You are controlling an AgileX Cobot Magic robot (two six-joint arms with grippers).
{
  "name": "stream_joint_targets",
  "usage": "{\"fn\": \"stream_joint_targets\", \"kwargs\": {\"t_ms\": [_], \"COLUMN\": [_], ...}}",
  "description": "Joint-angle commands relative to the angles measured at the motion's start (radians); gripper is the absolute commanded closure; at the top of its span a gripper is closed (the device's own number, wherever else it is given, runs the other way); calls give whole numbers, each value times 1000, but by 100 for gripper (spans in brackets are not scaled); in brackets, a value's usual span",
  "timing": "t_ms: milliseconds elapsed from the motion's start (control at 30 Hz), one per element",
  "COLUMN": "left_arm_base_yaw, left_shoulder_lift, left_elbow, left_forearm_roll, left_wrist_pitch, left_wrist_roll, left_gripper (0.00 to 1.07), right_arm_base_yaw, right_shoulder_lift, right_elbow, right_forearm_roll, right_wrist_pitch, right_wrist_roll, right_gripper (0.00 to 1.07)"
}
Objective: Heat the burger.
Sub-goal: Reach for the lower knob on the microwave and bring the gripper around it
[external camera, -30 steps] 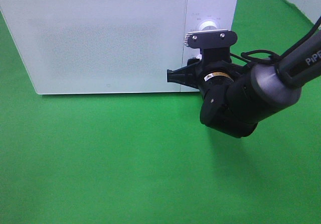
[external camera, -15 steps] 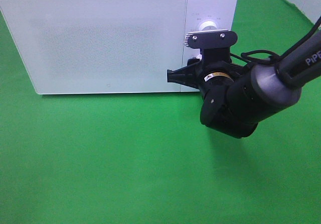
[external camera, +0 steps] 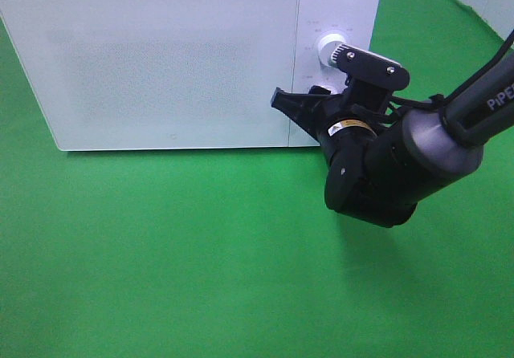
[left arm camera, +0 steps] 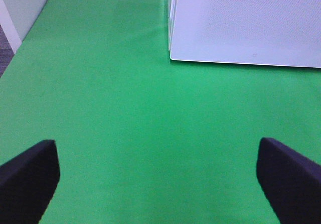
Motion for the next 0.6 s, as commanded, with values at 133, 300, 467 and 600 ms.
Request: {"fn": "stream_joint_targets", "kwargs": {"t_ms": [133,300,467,600], "left_arm_base_yaw": [-5,-5,-5,-5], "left_shoulder_lift": [-7,-7,-7,-7], "left_elbow": [3,3,3,3], "left_forearm_roll": [-8,-8,-8,-8], "left_wrist_pitch": [-6,-6,-6,-6], "left_wrist_roll": [0,0,0,0], "left_gripper": [7,7,7,7], "right_arm_base_yaw": [-8,-8,-8,-8], "right_shoulder_lift": [-11,-11,-11,-11], "right_elbow": [-30,-30,-30,-30], "right_forearm_roll": [-203,-236,-287,-292], "right_wrist_pitch": [-183,-243,-346,-345], "right_wrist_roll": [306,792,1019,1156], "right_gripper": [100,100,100,100]}}
